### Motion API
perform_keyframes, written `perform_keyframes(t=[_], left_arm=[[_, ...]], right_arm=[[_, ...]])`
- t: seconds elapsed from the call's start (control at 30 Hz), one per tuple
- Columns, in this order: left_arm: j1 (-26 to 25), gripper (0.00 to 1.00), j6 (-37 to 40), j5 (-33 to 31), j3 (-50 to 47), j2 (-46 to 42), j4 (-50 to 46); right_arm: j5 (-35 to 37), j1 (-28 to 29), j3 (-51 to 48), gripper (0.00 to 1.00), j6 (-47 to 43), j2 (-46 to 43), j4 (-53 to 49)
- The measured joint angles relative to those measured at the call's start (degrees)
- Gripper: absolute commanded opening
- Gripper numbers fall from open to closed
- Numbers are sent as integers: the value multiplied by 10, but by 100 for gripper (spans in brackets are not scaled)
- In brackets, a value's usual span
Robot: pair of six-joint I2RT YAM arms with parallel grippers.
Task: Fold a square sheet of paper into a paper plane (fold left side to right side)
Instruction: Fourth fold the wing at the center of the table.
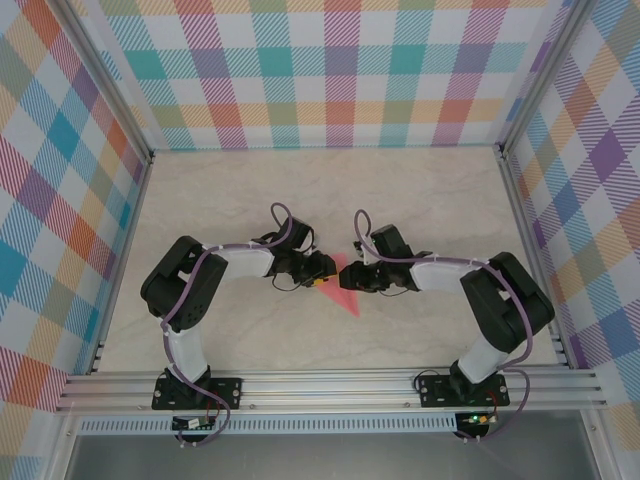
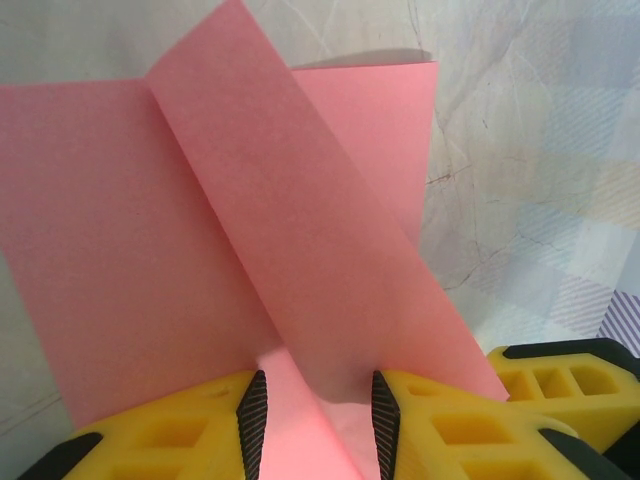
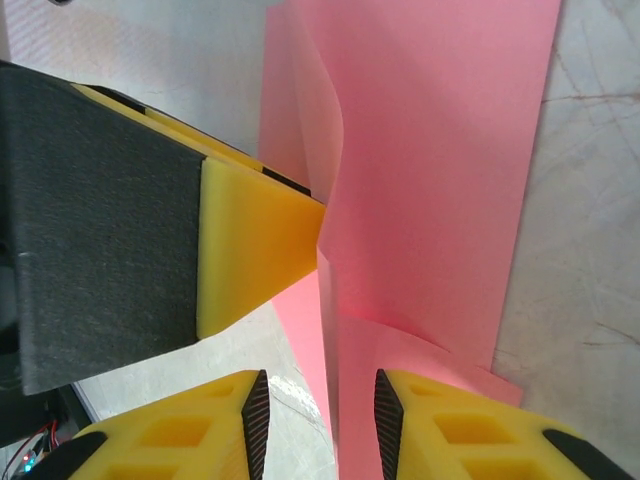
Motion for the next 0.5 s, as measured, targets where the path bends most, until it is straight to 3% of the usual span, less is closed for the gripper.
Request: perform_keyframes(t=[0.13,0.5], left_arm=[[0,36,0,0,0,0,0],[0,36,0,-2,0,0,0]], right_arm=[[-8,1,0,30,0,13,1],[-31,0,0,6,4,35,10]])
